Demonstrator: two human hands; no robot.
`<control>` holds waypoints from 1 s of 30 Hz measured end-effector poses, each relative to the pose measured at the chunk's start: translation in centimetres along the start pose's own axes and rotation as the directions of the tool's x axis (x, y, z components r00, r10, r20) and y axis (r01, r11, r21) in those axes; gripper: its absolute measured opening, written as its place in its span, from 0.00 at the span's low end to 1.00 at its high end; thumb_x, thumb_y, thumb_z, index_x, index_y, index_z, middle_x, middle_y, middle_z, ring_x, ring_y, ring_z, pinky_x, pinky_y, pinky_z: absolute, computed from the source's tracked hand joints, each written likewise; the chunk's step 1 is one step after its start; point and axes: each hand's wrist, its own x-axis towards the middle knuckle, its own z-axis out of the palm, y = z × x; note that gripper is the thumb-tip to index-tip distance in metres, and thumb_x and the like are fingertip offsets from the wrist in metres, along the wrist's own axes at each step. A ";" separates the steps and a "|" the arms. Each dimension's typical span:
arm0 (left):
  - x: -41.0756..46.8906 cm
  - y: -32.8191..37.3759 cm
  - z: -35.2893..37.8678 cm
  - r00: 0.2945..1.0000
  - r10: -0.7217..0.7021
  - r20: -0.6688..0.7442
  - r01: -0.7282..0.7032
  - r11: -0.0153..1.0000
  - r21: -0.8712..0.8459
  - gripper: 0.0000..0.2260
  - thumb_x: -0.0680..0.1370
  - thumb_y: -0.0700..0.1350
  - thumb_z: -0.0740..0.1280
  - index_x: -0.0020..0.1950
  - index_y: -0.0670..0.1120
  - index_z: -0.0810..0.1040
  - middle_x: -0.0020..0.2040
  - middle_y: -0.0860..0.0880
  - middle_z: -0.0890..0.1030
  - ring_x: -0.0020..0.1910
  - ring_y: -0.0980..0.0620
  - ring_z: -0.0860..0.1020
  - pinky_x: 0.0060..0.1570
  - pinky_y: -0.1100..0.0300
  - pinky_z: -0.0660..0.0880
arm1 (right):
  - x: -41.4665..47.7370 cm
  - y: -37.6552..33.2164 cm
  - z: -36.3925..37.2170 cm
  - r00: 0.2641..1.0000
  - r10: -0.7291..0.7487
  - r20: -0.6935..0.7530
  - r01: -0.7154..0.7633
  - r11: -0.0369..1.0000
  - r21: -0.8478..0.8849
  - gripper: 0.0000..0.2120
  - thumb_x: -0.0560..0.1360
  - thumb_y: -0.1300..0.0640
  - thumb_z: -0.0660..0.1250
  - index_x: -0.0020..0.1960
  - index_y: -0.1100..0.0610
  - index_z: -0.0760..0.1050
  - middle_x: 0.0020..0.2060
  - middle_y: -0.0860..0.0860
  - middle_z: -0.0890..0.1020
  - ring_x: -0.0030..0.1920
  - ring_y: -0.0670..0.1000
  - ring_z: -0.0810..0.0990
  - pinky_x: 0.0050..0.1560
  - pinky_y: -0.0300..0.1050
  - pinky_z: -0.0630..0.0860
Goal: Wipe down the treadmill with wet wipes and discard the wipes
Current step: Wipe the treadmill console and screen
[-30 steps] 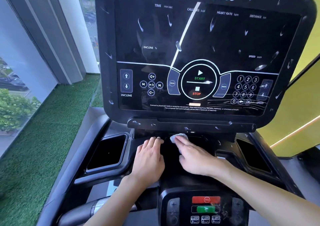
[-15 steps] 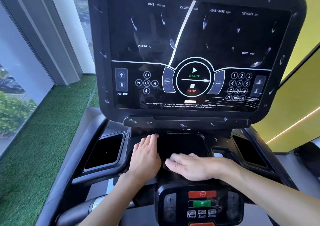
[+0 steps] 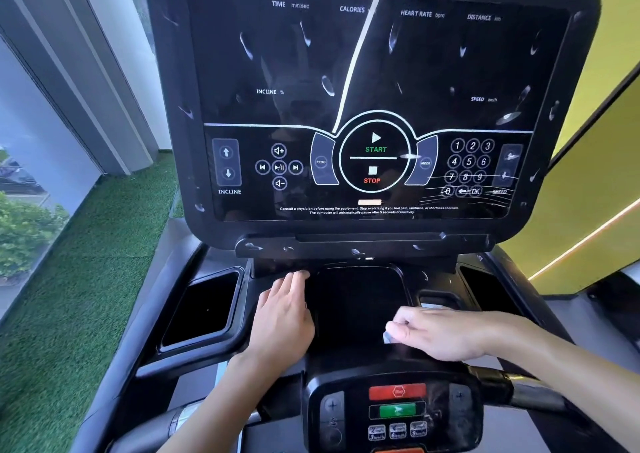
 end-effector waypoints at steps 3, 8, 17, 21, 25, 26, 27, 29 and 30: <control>0.1 0.0 0.1 1.000 0.001 -0.010 -0.001 1.000 0.001 0.26 0.71 0.42 0.54 0.70 0.44 0.69 0.63 0.50 0.76 0.63 0.46 0.72 0.59 0.51 0.69 | -0.2 0.2 0.7 0.996 0.007 -0.088 -0.002 0.999 0.052 0.32 0.77 0.28 0.42 0.61 0.45 0.73 0.66 0.34 0.66 0.70 0.46 0.63 0.69 0.46 0.59; 0.0 -0.1 0.2 1.000 -0.002 -0.018 0.002 1.000 0.007 0.26 0.70 0.41 0.55 0.69 0.44 0.70 0.61 0.50 0.76 0.61 0.46 0.73 0.57 0.50 0.70 | 1.8 1.1 0.5 0.969 -0.039 -0.244 0.005 0.990 -0.140 0.27 0.83 0.38 0.45 0.70 0.57 0.63 0.72 0.41 0.56 0.72 0.51 0.63 0.72 0.46 0.57; 0.2 0.2 0.1 1.000 -0.005 -0.014 0.005 1.000 0.017 0.26 0.70 0.41 0.55 0.69 0.45 0.69 0.60 0.51 0.76 0.60 0.46 0.73 0.56 0.52 0.70 | 6.9 -3.5 0.3 0.892 -0.206 -0.402 0.176 0.978 -0.111 0.28 0.85 0.46 0.50 0.79 0.59 0.50 0.78 0.47 0.50 0.80 0.48 0.46 0.78 0.46 0.45; 0.1 0.1 0.2 1.000 -0.003 -0.013 0.003 1.000 0.019 0.26 0.70 0.41 0.54 0.68 0.45 0.69 0.60 0.51 0.76 0.60 0.46 0.73 0.55 0.52 0.70 | 8.0 -5.4 0.4 0.882 -0.267 -0.389 0.264 0.963 -0.060 0.27 0.85 0.49 0.50 0.81 0.54 0.49 0.81 0.44 0.45 0.79 0.41 0.41 0.78 0.42 0.40; 0.2 0.0 0.3 1.000 -0.001 -0.024 0.001 1.000 0.023 0.25 0.70 0.41 0.55 0.66 0.46 0.70 0.58 0.52 0.77 0.59 0.46 0.74 0.54 0.52 0.70 | 8.2 -6.2 0.3 0.882 -0.294 -0.368 0.299 0.953 -0.043 0.26 0.86 0.50 0.50 0.81 0.53 0.51 0.81 0.43 0.46 0.78 0.38 0.40 0.77 0.39 0.37; 0.2 0.0 0.3 1.000 0.004 -0.026 -0.003 1.000 0.027 0.24 0.70 0.41 0.55 0.66 0.46 0.70 0.57 0.52 0.77 0.59 0.46 0.74 0.54 0.52 0.70 | 8.0 -6.2 0.3 0.880 -0.297 -0.370 0.302 0.952 -0.045 0.26 0.85 0.50 0.51 0.81 0.52 0.52 0.80 0.43 0.46 0.78 0.38 0.40 0.77 0.39 0.37; 0.2 0.0 0.3 1.000 0.007 -0.025 -0.006 1.000 0.031 0.24 0.70 0.41 0.55 0.66 0.46 0.70 0.58 0.51 0.77 0.59 0.46 0.74 0.54 0.52 0.70 | 7.7 -6.0 0.2 0.879 -0.298 -0.372 0.299 0.953 -0.057 0.26 0.85 0.49 0.51 0.81 0.52 0.52 0.80 0.42 0.45 0.78 0.37 0.40 0.77 0.39 0.37; 0.1 -0.1 0.2 1.000 0.006 -0.019 -0.006 1.000 0.030 0.25 0.70 0.42 0.55 0.68 0.45 0.70 0.60 0.51 0.77 0.61 0.46 0.73 0.56 0.51 0.70 | 6.6 -4.7 0.2 0.890 -0.282 -0.360 0.271 0.959 -0.080 0.26 0.85 0.48 0.50 0.81 0.51 0.52 0.80 0.40 0.45 0.78 0.37 0.40 0.77 0.38 0.37; 0.0 0.0 0.2 1.000 0.007 -0.017 -0.007 1.000 0.028 0.25 0.71 0.42 0.54 0.68 0.45 0.70 0.61 0.51 0.76 0.61 0.46 0.73 0.57 0.51 0.70 | 5.8 -3.5 0.2 0.902 -0.255 -0.348 0.240 0.967 -0.088 0.26 0.85 0.48 0.50 0.81 0.51 0.52 0.80 0.40 0.45 0.78 0.37 0.41 0.77 0.39 0.38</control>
